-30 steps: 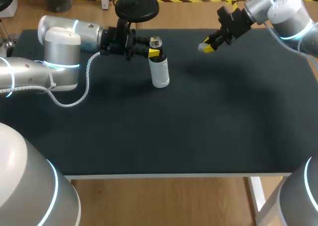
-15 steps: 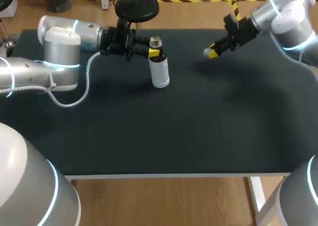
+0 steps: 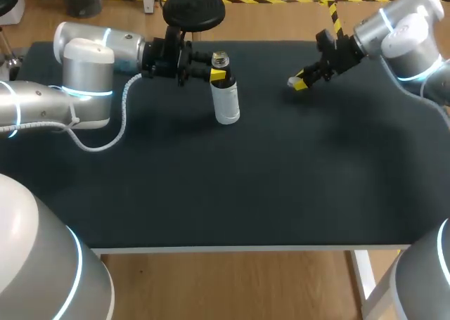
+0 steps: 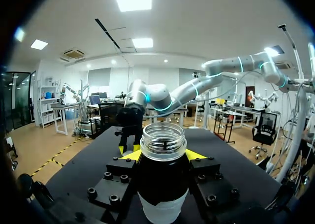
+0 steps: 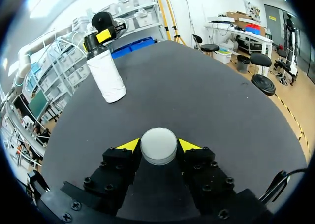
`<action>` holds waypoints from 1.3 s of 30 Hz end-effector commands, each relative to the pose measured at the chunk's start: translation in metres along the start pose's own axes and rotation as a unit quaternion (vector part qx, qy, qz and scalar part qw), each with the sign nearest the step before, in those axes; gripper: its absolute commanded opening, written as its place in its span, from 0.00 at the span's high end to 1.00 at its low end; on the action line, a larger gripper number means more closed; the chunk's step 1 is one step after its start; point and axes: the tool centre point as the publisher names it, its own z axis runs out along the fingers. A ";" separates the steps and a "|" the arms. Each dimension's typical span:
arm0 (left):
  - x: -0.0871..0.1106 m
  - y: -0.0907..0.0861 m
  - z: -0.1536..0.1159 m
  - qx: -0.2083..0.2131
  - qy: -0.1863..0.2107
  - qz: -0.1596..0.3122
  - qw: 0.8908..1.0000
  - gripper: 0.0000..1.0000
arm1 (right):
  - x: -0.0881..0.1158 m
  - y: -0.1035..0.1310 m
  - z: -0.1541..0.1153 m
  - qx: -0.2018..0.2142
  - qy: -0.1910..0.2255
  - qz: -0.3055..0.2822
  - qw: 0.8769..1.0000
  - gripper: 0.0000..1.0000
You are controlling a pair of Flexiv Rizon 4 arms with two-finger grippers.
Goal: Unscrew the bottle cap
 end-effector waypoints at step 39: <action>0.000 0.001 0.000 0.000 0.000 0.000 1.000 0.00 | -0.002 0.015 -0.014 -0.010 -0.003 -0.015 1.000 0.00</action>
